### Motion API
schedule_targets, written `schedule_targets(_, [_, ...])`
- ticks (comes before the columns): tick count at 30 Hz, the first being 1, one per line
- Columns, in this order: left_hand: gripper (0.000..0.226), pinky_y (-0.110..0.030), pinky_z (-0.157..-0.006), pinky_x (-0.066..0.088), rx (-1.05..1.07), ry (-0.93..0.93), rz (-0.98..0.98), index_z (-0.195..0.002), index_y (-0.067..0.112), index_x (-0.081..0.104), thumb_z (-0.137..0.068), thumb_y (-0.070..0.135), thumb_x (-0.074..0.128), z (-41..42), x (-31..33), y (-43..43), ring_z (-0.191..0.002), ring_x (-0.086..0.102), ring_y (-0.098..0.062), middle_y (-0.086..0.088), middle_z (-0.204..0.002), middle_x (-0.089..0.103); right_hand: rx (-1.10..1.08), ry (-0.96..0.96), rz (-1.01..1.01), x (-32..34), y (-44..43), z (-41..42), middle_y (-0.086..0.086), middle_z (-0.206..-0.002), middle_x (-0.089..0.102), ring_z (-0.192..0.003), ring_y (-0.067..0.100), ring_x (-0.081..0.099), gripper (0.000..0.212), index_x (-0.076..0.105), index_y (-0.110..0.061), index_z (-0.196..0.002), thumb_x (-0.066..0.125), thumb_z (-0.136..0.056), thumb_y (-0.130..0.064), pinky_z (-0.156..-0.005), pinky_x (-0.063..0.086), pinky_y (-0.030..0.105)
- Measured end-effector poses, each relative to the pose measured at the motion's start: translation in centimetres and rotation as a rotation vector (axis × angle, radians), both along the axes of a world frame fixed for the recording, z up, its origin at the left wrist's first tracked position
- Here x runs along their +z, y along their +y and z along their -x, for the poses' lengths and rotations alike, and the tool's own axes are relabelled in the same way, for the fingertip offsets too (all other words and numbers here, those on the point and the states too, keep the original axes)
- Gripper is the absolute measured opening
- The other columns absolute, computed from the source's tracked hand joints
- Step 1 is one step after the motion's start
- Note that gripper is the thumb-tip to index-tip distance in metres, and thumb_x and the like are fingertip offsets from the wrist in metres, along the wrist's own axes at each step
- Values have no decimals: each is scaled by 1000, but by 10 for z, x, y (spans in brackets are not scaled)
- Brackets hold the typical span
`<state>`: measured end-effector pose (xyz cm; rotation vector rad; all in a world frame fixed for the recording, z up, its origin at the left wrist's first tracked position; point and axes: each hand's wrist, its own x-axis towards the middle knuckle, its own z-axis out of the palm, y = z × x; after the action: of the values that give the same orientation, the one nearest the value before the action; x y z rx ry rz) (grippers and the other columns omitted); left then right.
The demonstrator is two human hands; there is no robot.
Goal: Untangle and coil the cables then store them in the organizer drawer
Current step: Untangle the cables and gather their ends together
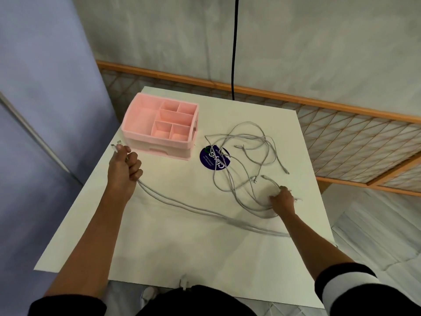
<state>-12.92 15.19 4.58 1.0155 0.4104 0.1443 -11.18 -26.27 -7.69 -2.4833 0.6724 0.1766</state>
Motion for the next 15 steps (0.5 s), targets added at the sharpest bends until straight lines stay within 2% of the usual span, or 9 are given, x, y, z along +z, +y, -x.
schedule_targets(2, [38, -18, -39, 9, -5, 5, -4, -72, 23, 40, -102, 44, 30, 1, 0, 0, -51, 6, -12, 12, -44, 25, -68, -30, -41, -3, 0, 1, 31, -126, 52, -119, 45, 48, 51, 39, 5, -130, 63, -86, -7, -97, 40, 47])
schedule_targets(4, [38, -18, -39, 8, -11, 2, -6, -72, 23, 40, -102, 44, 30, 0, 1, 0, -51, 6, -12, 12, -44, 25, -133, -45, -78, -5, -2, 1, 30, -123, 53, -115, 44, 51, 43, 43, 6, -125, 60, -88, -7, -94, 42, 46])
schedule_targets(7, [37, -18, -39, 9, -23, -4, -17, -73, 23, 41, -102, 43, 31, 0, -1, 0, -51, 7, -11, 13, -44, 25, -171, 24, -31, -6, -8, -4, 23, -118, 57, -111, 40, 54, 33, 55, 3, -114, 60, -87, -14, -88, 48, 44])
schedule_targets(9, [37, -18, -39, 10, -35, -11, -24, -73, 23, 42, -102, 43, 31, -1, -2, -1, -50, 7, -10, 13, -45, 25, -201, 45, 12, -3, -9, -11, 22, -120, 55, -114, 40, 50, 32, 60, 1, -113, 60, -87, -19, -92, 47, 46])
schedule_targets(11, [36, -17, -38, 10, -45, -14, -27, -74, 23, 43, -102, 43, 31, -3, -2, -4, -44, 9, -7, 13, -45, 25, -236, -62, -28, 12, -2, -24, 23, -121, 53, -116, 40, 47, 29, 60, 1, -112, 60, -89, -18, -95, 42, 44])
schedule_targets(15, [35, -17, -38, 12, -81, -25, -54, -76, 22, 46, -103, 39, 31, -10, 0, -9, -37, 19, -1, 11, -46, 26, -251, -420, -251, 72, 20, -57, 20, -104, 67, -101, 32, 60, 23, 61, 2, -102, 66, -86, -14, -84, 44, 32])
